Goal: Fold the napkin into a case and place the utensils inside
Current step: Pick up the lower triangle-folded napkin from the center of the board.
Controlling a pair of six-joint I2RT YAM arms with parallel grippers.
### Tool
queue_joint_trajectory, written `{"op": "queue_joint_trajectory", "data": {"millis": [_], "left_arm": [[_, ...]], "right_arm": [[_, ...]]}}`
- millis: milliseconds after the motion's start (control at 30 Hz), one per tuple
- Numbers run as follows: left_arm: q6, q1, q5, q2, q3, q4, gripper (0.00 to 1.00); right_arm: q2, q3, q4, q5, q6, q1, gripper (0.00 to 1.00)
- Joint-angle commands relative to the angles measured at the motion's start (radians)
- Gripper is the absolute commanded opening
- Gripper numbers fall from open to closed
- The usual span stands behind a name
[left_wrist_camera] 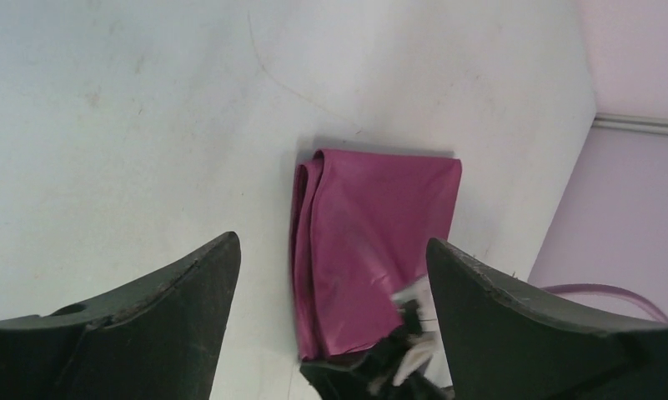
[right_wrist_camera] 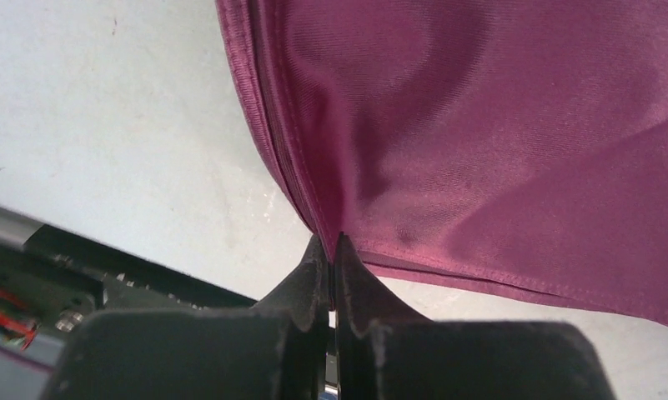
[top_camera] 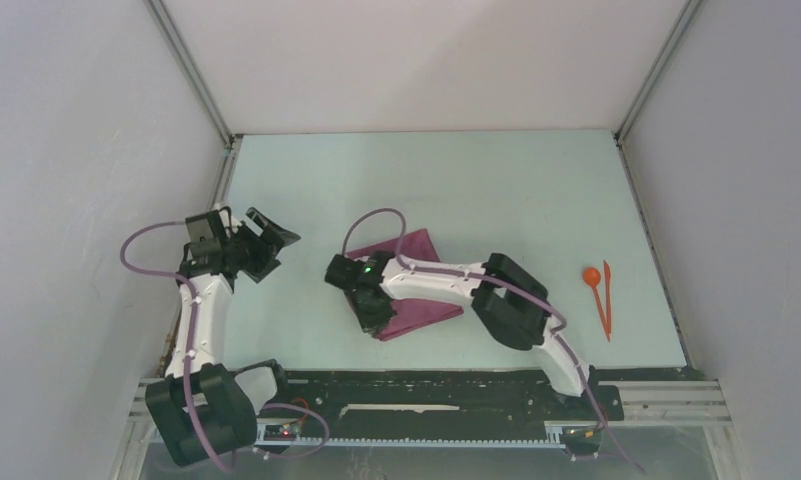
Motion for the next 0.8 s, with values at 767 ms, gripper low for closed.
{"op": "queue_joint_trajectory", "data": {"millis": [767], "left_arm": [[-0.368, -0.221, 0.141, 0.428, -0.256, 0.675, 0.79]], "right_arm": [[-0.519, -0.743, 0.869, -0.508, 0.101, -0.290, 0.00]]}}
